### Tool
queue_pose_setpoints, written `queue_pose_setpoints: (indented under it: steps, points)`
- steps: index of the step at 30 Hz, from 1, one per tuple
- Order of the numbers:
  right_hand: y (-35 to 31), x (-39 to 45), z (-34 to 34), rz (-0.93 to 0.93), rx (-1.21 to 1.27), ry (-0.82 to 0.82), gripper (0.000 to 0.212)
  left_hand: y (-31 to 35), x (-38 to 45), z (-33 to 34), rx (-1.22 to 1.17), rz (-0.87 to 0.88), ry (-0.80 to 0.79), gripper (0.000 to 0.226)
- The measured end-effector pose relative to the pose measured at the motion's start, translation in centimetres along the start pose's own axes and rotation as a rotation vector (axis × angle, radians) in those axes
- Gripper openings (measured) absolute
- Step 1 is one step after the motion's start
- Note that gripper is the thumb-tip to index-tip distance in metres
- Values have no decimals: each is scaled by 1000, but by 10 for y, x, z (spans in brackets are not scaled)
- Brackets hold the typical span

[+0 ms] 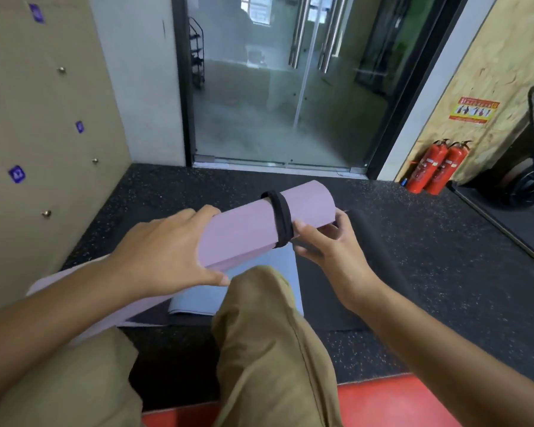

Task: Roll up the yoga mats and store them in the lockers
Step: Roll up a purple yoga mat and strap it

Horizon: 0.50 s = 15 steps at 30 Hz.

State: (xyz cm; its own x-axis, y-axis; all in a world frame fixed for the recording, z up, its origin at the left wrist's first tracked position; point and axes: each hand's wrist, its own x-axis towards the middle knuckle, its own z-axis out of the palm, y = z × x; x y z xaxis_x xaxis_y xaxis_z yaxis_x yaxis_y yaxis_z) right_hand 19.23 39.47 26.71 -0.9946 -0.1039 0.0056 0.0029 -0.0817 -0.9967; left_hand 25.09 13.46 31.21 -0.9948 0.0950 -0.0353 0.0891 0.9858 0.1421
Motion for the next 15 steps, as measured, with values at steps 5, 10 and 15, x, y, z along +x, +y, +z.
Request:
queue_pose_setpoints:
  steps: [5,10,15]
  points:
    - [-13,29,56,-65,-93,-150,62,-53,-10,-22,30,-127,64,91]
    - [-17,38,119,-137,-194,-305,57,-112,-44,-35,58,-263,112,93]
    - [-10,36,185,-180,-279,-511,63,-172,-96,-33,28,-399,106,89]
